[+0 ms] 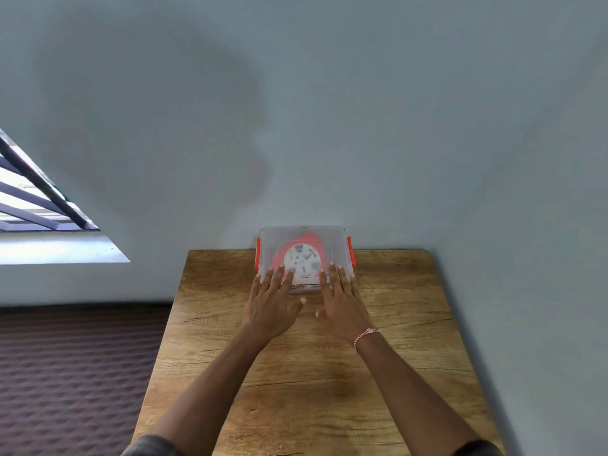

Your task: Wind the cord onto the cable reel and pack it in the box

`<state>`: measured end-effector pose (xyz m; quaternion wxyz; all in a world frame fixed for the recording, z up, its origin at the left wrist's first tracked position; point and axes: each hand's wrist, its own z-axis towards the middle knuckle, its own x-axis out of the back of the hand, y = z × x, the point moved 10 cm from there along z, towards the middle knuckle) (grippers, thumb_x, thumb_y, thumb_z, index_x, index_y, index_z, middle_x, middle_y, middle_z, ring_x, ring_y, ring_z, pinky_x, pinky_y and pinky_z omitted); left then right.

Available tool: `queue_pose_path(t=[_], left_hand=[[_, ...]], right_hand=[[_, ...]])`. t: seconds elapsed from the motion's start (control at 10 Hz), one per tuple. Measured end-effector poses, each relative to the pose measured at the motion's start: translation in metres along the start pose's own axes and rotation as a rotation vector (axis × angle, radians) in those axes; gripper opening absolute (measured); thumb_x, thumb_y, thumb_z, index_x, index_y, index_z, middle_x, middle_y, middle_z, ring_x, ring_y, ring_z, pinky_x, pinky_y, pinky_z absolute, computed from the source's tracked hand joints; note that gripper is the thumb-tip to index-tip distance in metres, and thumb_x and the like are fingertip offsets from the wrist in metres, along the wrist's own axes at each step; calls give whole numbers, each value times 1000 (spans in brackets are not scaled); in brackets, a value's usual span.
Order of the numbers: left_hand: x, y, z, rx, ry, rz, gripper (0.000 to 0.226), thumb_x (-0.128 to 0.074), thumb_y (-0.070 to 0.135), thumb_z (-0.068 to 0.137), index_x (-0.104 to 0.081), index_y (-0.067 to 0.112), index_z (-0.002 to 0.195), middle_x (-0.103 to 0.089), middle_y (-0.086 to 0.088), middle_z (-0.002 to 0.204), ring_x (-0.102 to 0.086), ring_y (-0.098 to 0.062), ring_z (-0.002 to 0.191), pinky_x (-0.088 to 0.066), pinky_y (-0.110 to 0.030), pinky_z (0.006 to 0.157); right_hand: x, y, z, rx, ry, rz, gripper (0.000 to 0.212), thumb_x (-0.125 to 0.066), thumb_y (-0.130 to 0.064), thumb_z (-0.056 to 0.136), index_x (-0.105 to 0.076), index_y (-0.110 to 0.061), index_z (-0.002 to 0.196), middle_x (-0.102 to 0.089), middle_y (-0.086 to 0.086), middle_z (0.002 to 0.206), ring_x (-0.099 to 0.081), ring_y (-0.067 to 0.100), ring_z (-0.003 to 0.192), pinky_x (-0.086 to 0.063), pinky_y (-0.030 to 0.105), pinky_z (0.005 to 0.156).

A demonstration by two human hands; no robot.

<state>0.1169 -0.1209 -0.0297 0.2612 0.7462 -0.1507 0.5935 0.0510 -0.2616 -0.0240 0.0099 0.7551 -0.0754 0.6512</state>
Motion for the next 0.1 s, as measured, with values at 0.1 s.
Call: queue_pose_path(t=[0.1], left_hand=[[37, 3, -12, -3, 234, -28, 87, -17, 72, 97, -11, 24, 169, -11, -12, 177, -12, -34, 165, -10, -58, 132]], right_hand=[[39, 2, -4, -48, 215, 116, 88, -48, -50, 103, 2, -15, 166, 12, 14, 172, 9, 34, 160, -2, 58, 129]])
